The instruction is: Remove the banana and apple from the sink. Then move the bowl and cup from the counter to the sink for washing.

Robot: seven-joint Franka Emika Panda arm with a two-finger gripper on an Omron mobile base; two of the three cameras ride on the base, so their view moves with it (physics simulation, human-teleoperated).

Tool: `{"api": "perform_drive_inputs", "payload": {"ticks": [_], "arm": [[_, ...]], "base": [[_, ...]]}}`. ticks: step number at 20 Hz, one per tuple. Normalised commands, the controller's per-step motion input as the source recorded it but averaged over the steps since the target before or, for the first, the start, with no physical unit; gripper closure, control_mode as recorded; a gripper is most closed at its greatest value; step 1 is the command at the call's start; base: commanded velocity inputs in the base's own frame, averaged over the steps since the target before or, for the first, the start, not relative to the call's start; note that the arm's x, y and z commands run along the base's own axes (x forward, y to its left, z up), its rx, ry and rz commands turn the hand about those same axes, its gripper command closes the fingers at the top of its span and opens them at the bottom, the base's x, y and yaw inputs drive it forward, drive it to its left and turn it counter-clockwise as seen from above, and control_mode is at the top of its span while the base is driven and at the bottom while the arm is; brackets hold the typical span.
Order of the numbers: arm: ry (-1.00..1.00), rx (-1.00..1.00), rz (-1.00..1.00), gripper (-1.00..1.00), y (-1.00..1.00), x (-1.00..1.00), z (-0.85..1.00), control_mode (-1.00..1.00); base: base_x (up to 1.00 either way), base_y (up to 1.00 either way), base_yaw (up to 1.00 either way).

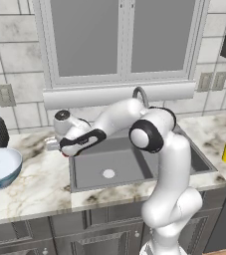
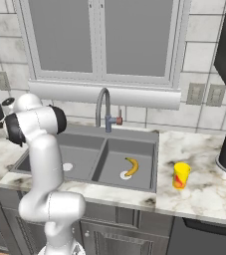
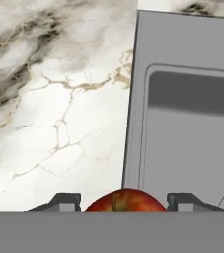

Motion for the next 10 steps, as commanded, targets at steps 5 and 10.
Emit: {"api": "perform_drive_inputs", "payload": {"ticks": [5, 10], "arm": [[0.12, 0.00, 0.00, 1.00, 0.25, 0.18, 0.08, -1.00], [0.13, 0.00, 0.00, 1.00, 0.23, 0.18, 0.04, -1.00]], "base": [[0.00, 0.00, 0.00], [0.00, 0.00, 0.00]]}}
